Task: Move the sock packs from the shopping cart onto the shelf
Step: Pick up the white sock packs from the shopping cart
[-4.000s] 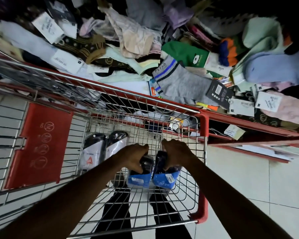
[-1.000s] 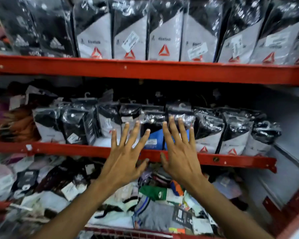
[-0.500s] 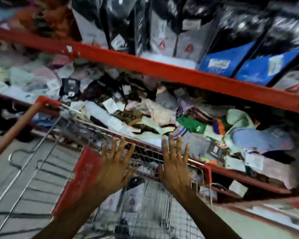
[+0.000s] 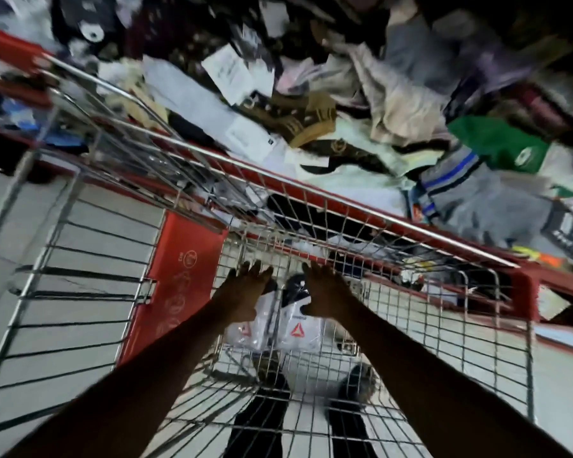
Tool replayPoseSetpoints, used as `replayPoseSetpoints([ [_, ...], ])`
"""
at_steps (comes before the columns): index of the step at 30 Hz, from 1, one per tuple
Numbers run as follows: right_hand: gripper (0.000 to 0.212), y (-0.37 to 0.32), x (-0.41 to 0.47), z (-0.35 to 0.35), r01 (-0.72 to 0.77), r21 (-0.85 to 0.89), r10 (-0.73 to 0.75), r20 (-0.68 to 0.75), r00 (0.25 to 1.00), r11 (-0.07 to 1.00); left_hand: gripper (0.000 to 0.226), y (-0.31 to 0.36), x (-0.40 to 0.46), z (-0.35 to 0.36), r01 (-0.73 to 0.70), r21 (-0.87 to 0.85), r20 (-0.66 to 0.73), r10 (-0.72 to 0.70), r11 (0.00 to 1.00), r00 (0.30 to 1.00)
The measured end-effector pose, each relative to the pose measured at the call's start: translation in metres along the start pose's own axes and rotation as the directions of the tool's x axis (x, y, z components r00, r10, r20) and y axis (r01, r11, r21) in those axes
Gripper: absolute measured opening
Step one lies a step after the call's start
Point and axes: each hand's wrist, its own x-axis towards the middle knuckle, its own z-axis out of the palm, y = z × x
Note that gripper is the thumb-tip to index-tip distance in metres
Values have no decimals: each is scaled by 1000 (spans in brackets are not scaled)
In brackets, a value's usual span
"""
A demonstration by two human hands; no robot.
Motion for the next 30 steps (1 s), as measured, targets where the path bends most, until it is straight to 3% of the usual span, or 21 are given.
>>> replayPoseSetpoints([
  [5,119,3,48,3,-27,48,22,104,994,998,108,-15,41,7,-69,12,101,67,998,993],
  [9,112,3,59,5,-21,-6,21,119,993,1000,106,-20,57,11,-65,26,125,61,998,990],
  [14,96,0,38,-1,-70,-101,87,177,980,992,75,-16,45,3,-109,108,137,94,988,986],
  [16,96,-1,26,1,-90,-36,95,136,986,995,66,-15,33,1,-129,95,121,117,987,986],
  [21,93,-5,-10,3,-103,319,81,83,993,942,60,-8,-4,3,-145,-17,93,146,989,985],
  [25,92,-13,-49,-1,-73,353,107,-77,991,933,48,-5,-34,8,-152,42,3,152,987,988],
  [27,89,-14,-71,-16,-35,364,106,-177,978,931,39,2,-53,-7,-176,90,-102,185,980,977],
  [30,75,-15,-113,-61,10,337,98,-302,948,941,46,19,-94,-51,-166,154,-308,207,974,929],
])
